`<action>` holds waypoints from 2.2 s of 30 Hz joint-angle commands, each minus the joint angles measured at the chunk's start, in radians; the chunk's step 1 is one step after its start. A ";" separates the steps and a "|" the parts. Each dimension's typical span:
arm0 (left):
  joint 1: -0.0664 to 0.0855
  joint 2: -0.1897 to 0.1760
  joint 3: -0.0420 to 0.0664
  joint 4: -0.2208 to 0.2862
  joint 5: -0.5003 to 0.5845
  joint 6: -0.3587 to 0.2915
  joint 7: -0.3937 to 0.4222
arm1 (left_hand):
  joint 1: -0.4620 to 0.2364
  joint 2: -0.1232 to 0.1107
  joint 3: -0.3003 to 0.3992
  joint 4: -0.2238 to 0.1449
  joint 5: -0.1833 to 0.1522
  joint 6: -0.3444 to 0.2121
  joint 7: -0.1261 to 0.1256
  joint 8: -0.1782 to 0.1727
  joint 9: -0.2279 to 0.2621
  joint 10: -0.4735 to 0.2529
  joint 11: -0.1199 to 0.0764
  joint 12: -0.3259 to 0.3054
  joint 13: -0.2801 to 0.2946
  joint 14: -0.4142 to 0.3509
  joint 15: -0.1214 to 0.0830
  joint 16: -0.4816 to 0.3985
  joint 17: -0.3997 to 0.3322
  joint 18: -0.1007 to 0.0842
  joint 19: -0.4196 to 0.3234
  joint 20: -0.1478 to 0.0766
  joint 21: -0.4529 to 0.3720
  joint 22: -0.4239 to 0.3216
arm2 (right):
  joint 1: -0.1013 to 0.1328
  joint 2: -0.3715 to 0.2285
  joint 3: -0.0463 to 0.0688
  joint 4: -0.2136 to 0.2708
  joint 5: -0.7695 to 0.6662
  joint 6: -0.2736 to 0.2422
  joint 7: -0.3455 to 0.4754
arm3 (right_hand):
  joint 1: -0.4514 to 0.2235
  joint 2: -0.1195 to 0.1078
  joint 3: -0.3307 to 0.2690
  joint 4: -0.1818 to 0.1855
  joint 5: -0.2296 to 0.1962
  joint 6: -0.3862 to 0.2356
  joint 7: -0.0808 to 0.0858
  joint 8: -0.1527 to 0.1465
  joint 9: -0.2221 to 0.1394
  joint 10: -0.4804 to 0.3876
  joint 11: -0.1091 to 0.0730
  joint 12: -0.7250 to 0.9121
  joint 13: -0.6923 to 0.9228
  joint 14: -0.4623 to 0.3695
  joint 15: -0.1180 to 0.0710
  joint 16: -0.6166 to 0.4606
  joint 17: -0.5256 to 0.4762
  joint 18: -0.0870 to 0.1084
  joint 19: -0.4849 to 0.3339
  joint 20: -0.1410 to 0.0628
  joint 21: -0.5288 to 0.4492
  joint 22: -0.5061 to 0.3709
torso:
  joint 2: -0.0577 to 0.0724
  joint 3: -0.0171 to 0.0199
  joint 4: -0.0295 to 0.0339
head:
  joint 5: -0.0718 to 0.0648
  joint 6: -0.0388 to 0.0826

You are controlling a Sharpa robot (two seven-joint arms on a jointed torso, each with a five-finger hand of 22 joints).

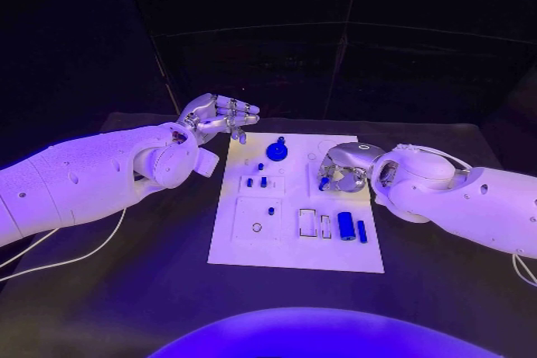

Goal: Assemble the parts on the task board

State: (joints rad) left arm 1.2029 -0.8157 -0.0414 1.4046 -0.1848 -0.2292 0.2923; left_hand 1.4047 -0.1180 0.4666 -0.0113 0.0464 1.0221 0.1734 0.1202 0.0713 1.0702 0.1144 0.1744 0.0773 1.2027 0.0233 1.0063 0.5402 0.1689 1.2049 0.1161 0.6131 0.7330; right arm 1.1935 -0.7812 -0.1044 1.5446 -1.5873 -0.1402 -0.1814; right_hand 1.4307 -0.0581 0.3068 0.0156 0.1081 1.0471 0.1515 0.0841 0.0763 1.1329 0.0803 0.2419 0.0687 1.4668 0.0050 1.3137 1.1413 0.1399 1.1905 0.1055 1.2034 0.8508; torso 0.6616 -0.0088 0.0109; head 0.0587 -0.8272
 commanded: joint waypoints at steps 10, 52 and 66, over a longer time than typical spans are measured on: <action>0.002 0.001 0.001 0.002 0.003 0.007 0.003 | -0.002 0.007 -0.004 -0.004 0.002 -0.002 0.006 0.006 -0.002 -0.013 0.000 0.005 -0.001 -0.008 -0.001 -0.001 -0.003 0.012 -0.011 0.001 -0.006 -0.001 | 0.001 -0.002 0.000 0.011 -0.027 -0.046 0.001 | 0.016 0.005 0.037 -0.010 -0.008 0.034 -0.001 0.008 0.001 0.040 -0.006 -0.020 0.001 0.033 -0.012 0.014 0.013 -0.008 0.017 -0.005 0.018 0.023 | -0.002 0.0001 -0.0022 | 0.000 0.000; 0.002 0.025 0.001 -0.011 0.003 0.009 0.005 | -0.002 0.007 -0.004 -0.004 0.002 -0.002 0.006 0.006 -0.002 -0.013 0.000 0.005 -0.001 -0.008 -0.001 -0.001 -0.003 0.012 -0.011 0.001 -0.006 -0.001 | -0.051 0.148 -0.021 0.139 0.064 -0.192 0.095 | 0.009 -0.001 0.055 -0.010 0.016 0.046 -0.001 0.006 -0.001 0.056 -0.007 -0.039 0.001 0.034 -0.013 0.021 0.019 -0.010 0.021 -0.007 0.027 0.033 | 0.001 -0.0001 -0.0027 | 0.027 0.003; 0.002 0.029 0.001 -0.012 0.003 0.012 0.004 | -0.003 0.008 -0.005 -0.004 0.002 -0.003 0.006 0.006 -0.002 -0.014 0.000 0.007 -0.001 -0.009 0.000 0.000 -0.004 0.012 -0.011 0.001 -0.006 -0.001 | -0.067 0.192 -0.059 0.098 0.012 -0.122 0.076 | 0.006 0.000 0.056 -0.008 0.014 0.046 -0.001 0.005 -0.002 0.057 -0.006 -0.041 0.001 0.034 -0.013 0.021 0.017 -0.009 0.018 -0.007 0.025 0.029 | 0.000 0.0000 0.0000 | 0.029 -0.007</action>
State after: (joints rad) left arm 1.2030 -0.7885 -0.0415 1.3921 -0.1847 -0.2279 0.2916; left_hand 1.4047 -0.1180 0.4638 -0.0142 0.0465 1.0221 0.1734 0.1202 0.0714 1.0628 0.1142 0.1783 0.0775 1.2027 0.0233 1.0063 0.5369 0.1689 1.2015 0.1195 0.6131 0.7330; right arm 1.1259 -0.5926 -0.1625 1.6431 -1.5466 -0.2977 -0.1045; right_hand 1.4367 -0.0525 0.3568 0.0094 0.1202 1.0847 0.1504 0.0862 0.0740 1.1845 0.0716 0.2038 0.0692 1.4667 -0.0019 1.3338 1.1598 0.1399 1.2118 0.0983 1.2311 0.8803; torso 0.6622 -0.0086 0.0104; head 0.0864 -0.8330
